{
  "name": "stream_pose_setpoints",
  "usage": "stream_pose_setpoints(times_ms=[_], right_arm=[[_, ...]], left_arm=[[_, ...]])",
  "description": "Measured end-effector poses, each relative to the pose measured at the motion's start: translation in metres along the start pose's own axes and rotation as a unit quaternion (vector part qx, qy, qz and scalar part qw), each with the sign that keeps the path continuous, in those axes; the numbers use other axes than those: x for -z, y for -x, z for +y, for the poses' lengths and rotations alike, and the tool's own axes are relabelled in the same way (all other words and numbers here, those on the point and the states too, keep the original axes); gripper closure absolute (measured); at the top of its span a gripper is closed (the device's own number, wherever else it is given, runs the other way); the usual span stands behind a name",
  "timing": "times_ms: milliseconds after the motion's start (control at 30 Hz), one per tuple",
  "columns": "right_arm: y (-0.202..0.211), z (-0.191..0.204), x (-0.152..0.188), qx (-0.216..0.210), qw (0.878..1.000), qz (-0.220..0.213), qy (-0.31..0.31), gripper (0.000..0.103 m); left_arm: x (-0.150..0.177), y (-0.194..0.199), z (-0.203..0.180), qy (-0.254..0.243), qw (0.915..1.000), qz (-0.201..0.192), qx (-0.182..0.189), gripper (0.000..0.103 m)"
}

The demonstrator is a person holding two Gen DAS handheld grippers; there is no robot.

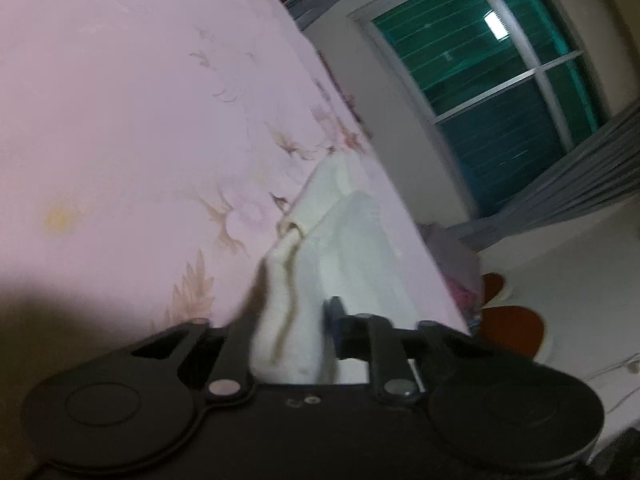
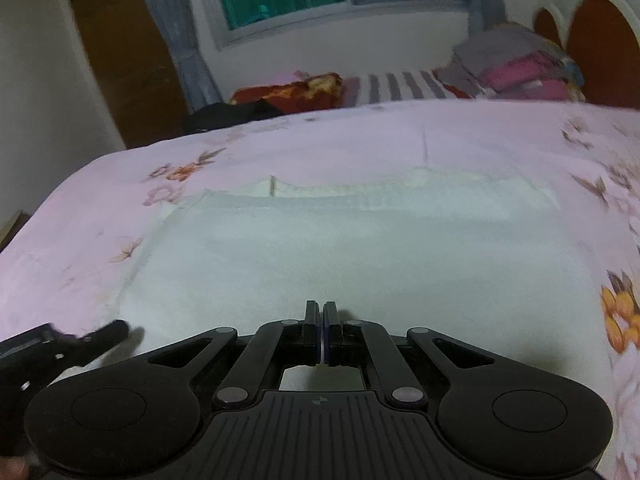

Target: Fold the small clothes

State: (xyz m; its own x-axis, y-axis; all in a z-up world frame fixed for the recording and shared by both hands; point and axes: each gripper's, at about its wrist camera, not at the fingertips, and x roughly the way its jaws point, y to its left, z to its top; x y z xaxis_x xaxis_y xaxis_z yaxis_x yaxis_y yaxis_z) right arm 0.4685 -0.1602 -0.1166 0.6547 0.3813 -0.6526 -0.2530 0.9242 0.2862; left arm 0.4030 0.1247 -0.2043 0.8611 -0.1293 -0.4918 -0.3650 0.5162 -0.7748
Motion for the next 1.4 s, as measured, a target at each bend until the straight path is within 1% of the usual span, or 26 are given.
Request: stream_pose_setpoints(times_ms=[100, 133, 167, 200, 233, 267, 300, 333, 367, 433, 533, 600, 667, 800, 933, 1000, 1033, 1067, 1100, 1133, 1167, 1233, 1267, 1300, 1333, 1400], right_arm=[[-0.005, 0.006, -0.001, -0.002, 1.0, -0.009, 0.021, 0.102], [-0.014, 0.006, 0.002, 0.007, 1.0, 0.0, 0.03, 0.102], [-0.025, 0.004, 0.006, 0.012, 0.999, 0.02, 0.033, 0.103], [-0.026, 0.002, 0.009, 0.008, 0.999, 0.008, 0.031, 0.103], [-0.026, 0.003, 0.008, 0.008, 0.999, 0.009, 0.033, 0.103], [-0.026, 0.002, 0.007, 0.006, 0.999, 0.01, 0.031, 0.103], [-0.025, 0.0, 0.007, 0.002, 1.0, 0.01, 0.024, 0.103], [-0.025, -0.005, 0.008, -0.007, 1.0, 0.009, 0.011, 0.103], [-0.024, -0.01, 0.007, -0.016, 1.0, 0.009, 0.0, 0.103], [-0.016, -0.019, 0.005, -0.031, 0.999, 0.001, -0.021, 0.103], [0.01, -0.043, -0.001, -0.041, 0.997, -0.03, -0.061, 0.103], [0.026, -0.066, -0.005, -0.044, 0.993, -0.045, -0.096, 0.103], [0.041, -0.09, -0.008, -0.049, 0.988, -0.058, -0.132, 0.103], [0.081, -0.144, -0.012, -0.044, 0.974, -0.101, -0.199, 0.103], [0.112, -0.189, -0.015, -0.036, 0.966, -0.117, -0.228, 0.103], [0.12, -0.206, -0.013, -0.036, 0.962, -0.119, -0.241, 0.103], [0.122, -0.214, -0.013, -0.043, 0.961, -0.118, -0.247, 0.102], [0.123, -0.221, -0.013, -0.046, 0.96, -0.112, -0.254, 0.1], [0.125, -0.228, -0.012, -0.042, 0.959, -0.104, -0.26, 0.077], [0.128, -0.231, -0.013, -0.042, 0.959, -0.104, -0.26, 0.043], [0.132, -0.231, -0.012, -0.044, 0.959, -0.115, -0.255, 0.039], [0.138, -0.229, -0.01, -0.063, 0.962, -0.114, -0.241, 0.039], [0.135, -0.227, -0.011, -0.072, 0.962, -0.108, -0.24, 0.039], [0.132, -0.225, -0.011, -0.082, 0.962, -0.104, -0.238, 0.043], [0.127, -0.218, -0.012, -0.094, 0.963, -0.095, -0.234, 0.05], [0.112, -0.207, -0.013, -0.113, 0.965, -0.065, -0.226, 0.051]], left_arm=[[-0.003, 0.013, -0.003, -0.017, 0.9996, -0.023, -0.009, 0.095], [-0.003, 0.015, -0.004, -0.023, 0.9993, -0.026, -0.009, 0.095], [-0.003, 0.016, -0.005, -0.03, 0.9991, -0.025, -0.014, 0.092], [-0.003, 0.013, -0.007, -0.042, 0.9986, -0.021, -0.027, 0.086], [-0.002, 0.011, -0.007, -0.042, 0.9985, -0.018, -0.03, 0.085], [-0.002, 0.012, -0.006, -0.032, 0.9991, -0.02, -0.022, 0.081], [-0.004, 0.011, -0.006, -0.027, 0.9994, -0.018, -0.013, 0.087], [-0.005, 0.011, -0.011, -0.038, 0.9989, -0.018, -0.02, 0.095], [-0.006, 0.013, -0.018, -0.057, 0.9976, -0.02, -0.033, 0.096], [-0.005, 0.025, -0.04, -0.098, 0.9942, -0.035, -0.027, 0.096], [0.004, 0.028, -0.093, -0.192, 0.981, -0.026, -0.009, 0.096], [0.017, 0.024, -0.125, -0.234, 0.9721, 0.0, 0.02, 0.096], [0.036, 0.019, -0.157, -0.274, 0.9611, 0.017, 0.036, 0.096], [0.086, 0.002, -0.206, -0.338, 0.9378, 0.061, 0.049, 0.096], [0.147, -0.023, -0.236, -0.383, 0.915, 0.118, 0.049, 0.094], [0.181, -0.045, -0.241, -0.398, 0.8944, 0.198, 0.051, 0.068], [0.191, -0.051, -0.241, -0.397, 0.8865, 0.234, 0.045, 0.065], [0.195, -0.05, -0.24, -0.389, 0.886, 0.248, 0.044, 0.068], [0.191, -0.041, -0.238, -0.379, 0.8924, 0.236, 0.061, 0.068], [0.179, -0.033, -0.234, -0.368, 0.8997, 0.221, 0.078, 0.067], [0.163, -0.023, -0.229, -0.354, 0.9097, 0.201, 0.083, 0.067], [0.132, -0.016, -0.22, -0.342, 0.9235, 0.16, 0.065, 0.069], [0.117, -0.015, -0.213, -0.342, 0.9274, 0.141, 0.053, 0.069], [0.102, -0.017, -0.205, -0.34, 0.9309, 0.129, 0.035, 0.07], [0.089, -0.022, -0.198, -0.331, 0.9349, 0.128, 0.018, 0.07], [0.073, -0.032, -0.182, -0.312, 0.9407, 0.133, 0.004, 0.07]])
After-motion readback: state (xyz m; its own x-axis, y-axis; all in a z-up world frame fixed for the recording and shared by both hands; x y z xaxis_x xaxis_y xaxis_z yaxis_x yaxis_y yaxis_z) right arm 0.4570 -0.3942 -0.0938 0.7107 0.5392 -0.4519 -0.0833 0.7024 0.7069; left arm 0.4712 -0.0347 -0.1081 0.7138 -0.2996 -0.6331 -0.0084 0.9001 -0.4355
